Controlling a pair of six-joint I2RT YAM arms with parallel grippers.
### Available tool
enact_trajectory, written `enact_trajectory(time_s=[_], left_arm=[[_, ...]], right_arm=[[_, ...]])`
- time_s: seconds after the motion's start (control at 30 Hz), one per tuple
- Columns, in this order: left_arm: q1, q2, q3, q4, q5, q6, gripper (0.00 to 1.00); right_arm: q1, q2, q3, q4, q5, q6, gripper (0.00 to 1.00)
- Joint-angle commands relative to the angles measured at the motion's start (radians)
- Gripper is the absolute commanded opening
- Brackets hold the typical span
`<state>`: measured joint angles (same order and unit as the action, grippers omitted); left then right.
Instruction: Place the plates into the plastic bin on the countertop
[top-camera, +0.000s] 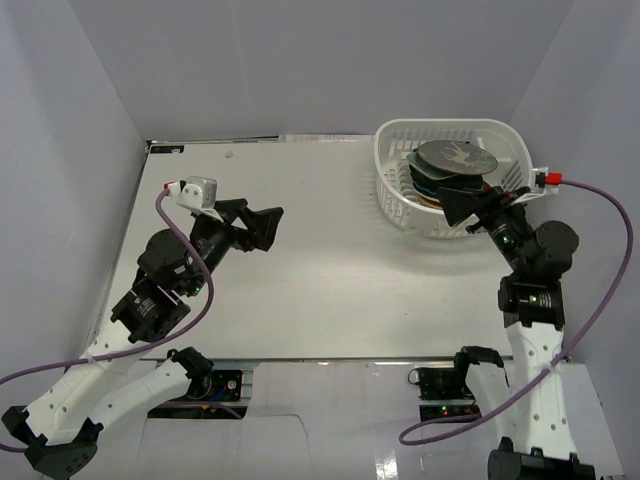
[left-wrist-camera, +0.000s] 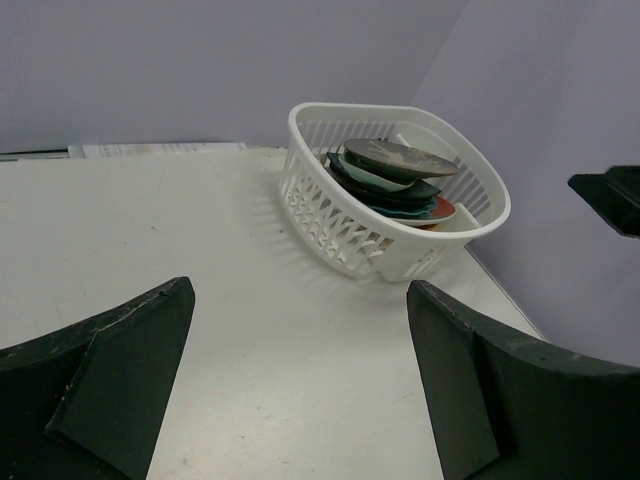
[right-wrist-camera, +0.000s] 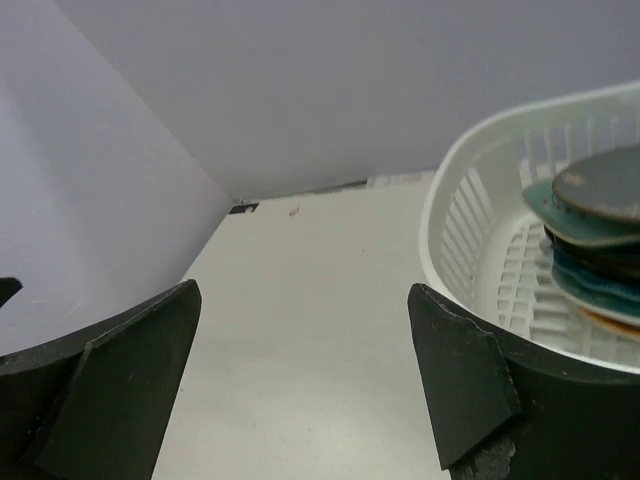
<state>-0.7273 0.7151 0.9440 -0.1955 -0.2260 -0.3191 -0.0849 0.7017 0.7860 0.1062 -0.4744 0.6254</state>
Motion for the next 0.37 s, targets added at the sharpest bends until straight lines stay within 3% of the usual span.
enact_trajectory(time_s=[0.0,0.17,0.33], left_arm=[[0.006,-0.014,0.049,-0.015,-0.039,0.014,0.98],[0.006,-0.066,0.009,0.001,-0.036,0.02,0.98],[0.006,-0.095,-0.008,0.002,-0.062,-0.015,0.98]], right_arm=[[0.001,-0.138,0.031,0.006,-0.023,-0.082,0.9],[0.001,-0.275,0.048,-0.065,0.069,-0.157,0.9],[0.001,-0.274,0.081,-0.105,0.103,-0.182,0.9]])
